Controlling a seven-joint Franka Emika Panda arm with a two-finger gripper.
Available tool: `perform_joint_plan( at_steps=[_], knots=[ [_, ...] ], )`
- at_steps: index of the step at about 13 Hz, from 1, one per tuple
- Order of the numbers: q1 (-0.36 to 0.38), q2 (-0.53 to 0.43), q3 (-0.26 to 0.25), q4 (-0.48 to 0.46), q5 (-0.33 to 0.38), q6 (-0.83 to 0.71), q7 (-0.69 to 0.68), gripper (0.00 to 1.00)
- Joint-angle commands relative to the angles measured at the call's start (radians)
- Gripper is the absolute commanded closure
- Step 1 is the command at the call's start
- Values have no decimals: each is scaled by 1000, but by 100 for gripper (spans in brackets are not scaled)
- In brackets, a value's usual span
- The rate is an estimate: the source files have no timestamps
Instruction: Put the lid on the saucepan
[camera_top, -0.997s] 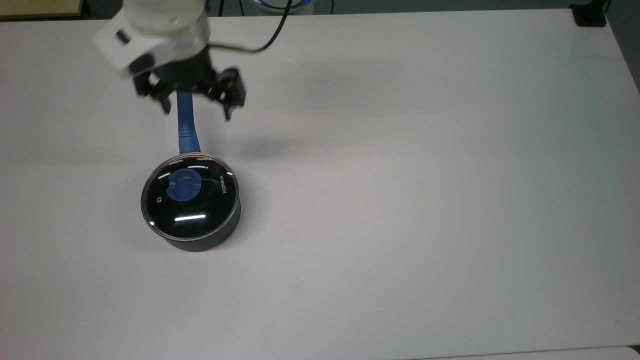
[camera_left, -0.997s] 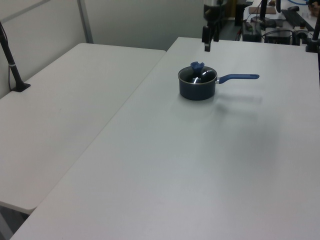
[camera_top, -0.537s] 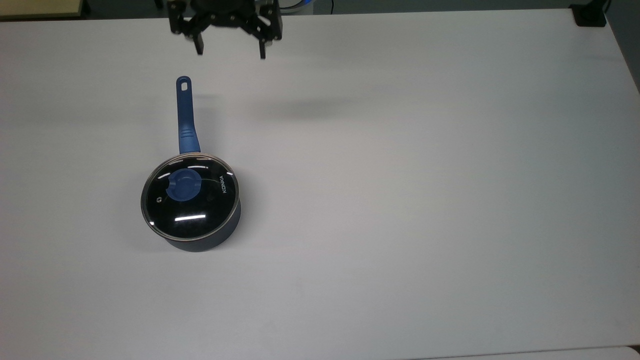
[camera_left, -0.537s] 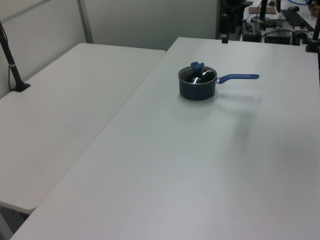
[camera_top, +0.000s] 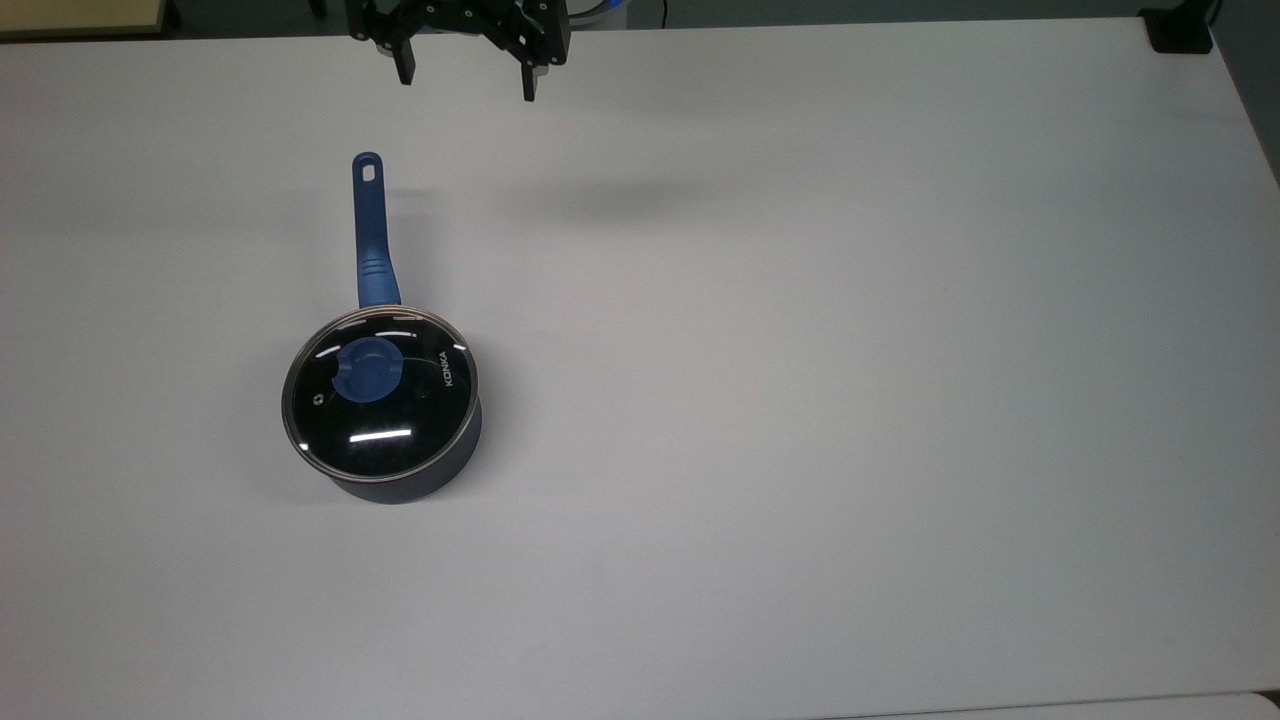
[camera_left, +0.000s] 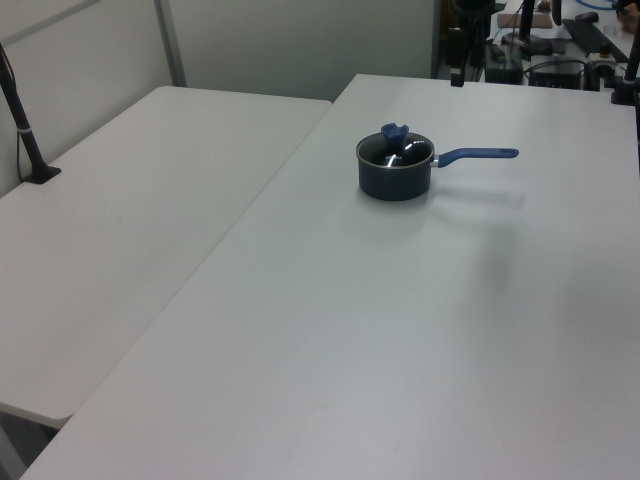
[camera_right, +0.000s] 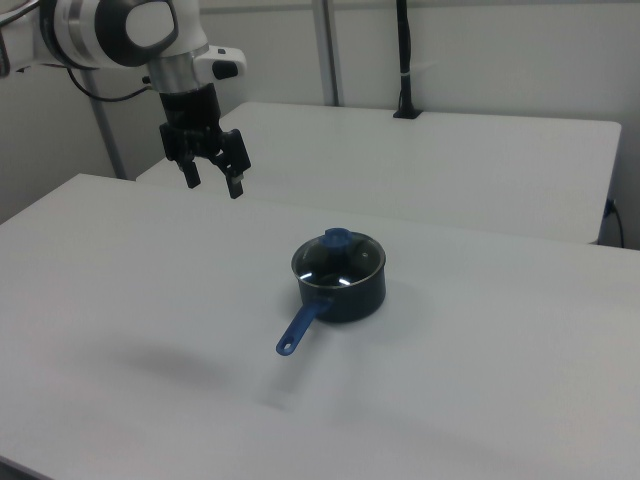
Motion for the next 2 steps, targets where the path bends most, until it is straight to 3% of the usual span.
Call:
perform_joint_plan(
  at_steps=[1,2],
  knots=[
    [-7,-5,7,-22,-11,7,25,0],
    [-7,-7,7,-21,-8,7,25,0]
  ],
)
